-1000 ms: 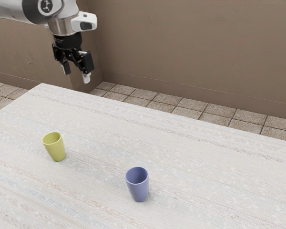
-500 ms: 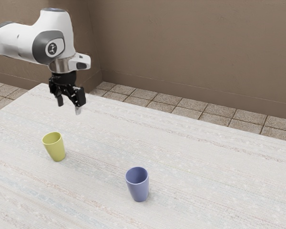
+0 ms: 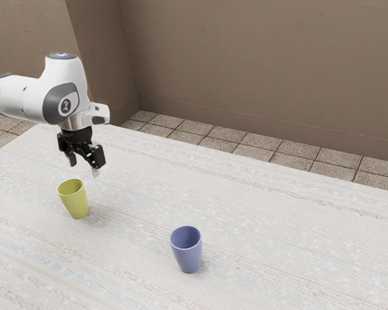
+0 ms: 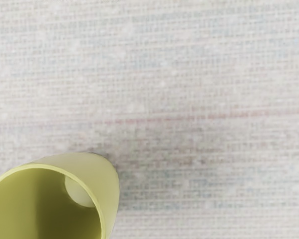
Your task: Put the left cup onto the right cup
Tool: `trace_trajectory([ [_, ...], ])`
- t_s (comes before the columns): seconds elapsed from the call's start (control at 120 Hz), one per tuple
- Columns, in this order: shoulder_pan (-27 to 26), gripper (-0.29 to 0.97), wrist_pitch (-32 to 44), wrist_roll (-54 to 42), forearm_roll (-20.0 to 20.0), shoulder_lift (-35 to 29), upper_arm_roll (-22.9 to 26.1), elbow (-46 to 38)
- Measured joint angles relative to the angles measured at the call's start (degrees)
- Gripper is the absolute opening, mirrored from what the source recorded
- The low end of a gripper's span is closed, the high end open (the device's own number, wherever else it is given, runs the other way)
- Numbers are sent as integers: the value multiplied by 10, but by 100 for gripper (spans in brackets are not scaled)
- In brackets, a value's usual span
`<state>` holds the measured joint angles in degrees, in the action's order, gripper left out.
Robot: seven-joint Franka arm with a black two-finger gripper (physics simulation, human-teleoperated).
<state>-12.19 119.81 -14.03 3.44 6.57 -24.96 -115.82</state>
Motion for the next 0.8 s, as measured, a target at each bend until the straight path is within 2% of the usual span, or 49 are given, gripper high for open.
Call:
trace_trajectory([
  [0.242,31,66,50,-8,-18,0,-1,-32],
  [0.45,40,66,82,-12,-50,3,-3,-56],
  [0.8,44,66,117,-14,-60,21,-3,-60],
])
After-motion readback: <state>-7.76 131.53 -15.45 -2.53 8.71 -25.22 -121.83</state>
